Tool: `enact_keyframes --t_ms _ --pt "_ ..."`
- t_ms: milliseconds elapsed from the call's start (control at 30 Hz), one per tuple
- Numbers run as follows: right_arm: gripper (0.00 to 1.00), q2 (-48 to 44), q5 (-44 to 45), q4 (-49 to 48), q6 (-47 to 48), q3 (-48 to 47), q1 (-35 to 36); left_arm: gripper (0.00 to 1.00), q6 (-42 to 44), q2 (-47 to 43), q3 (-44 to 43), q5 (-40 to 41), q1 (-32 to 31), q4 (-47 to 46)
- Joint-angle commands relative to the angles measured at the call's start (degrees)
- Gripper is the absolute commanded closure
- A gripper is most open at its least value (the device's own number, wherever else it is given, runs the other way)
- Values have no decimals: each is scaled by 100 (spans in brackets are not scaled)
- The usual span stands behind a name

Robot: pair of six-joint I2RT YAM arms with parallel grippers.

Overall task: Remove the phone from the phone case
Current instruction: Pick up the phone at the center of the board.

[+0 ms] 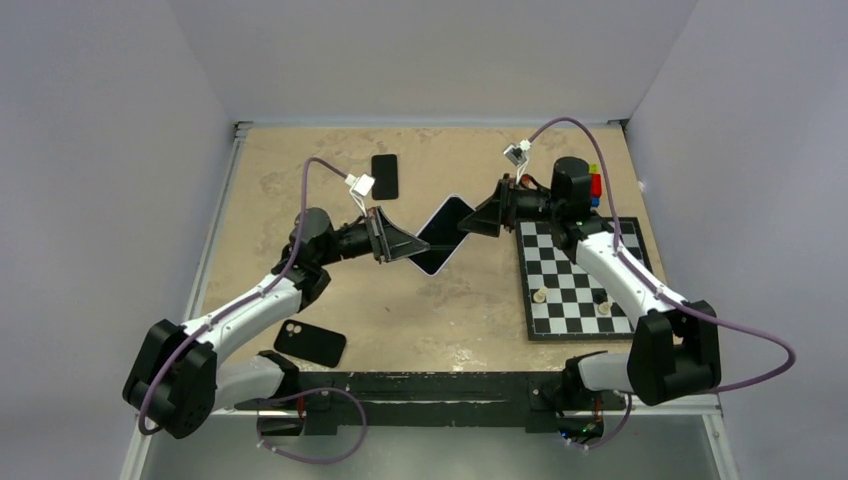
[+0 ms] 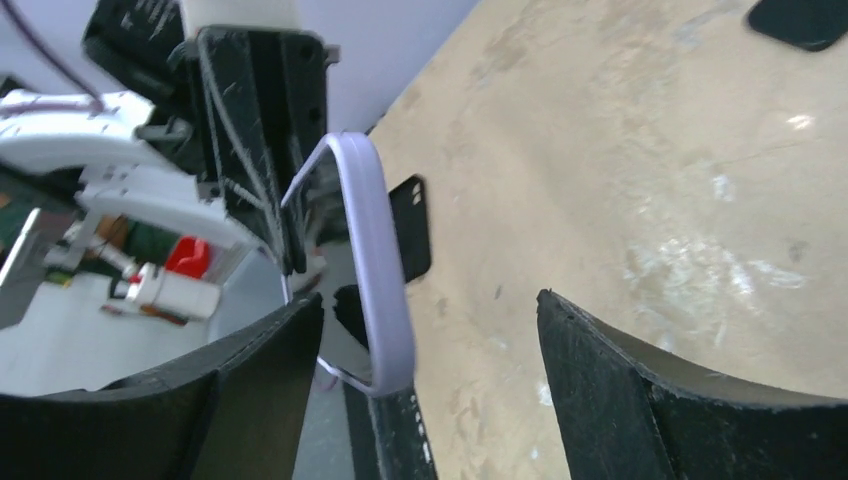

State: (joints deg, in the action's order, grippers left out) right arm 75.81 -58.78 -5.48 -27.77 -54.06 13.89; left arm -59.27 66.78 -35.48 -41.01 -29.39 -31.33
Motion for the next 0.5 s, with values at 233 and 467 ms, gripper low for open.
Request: enact_keyframes --t_ms 233,467 --pt "36 -154 -1202 -3146 -2219 553 95 100 -1396 500 197 -458 21 -2947" --pt "58 84 -944 -4461 -3547 695 206 100 -1146 434 226 -339 15 -2852"
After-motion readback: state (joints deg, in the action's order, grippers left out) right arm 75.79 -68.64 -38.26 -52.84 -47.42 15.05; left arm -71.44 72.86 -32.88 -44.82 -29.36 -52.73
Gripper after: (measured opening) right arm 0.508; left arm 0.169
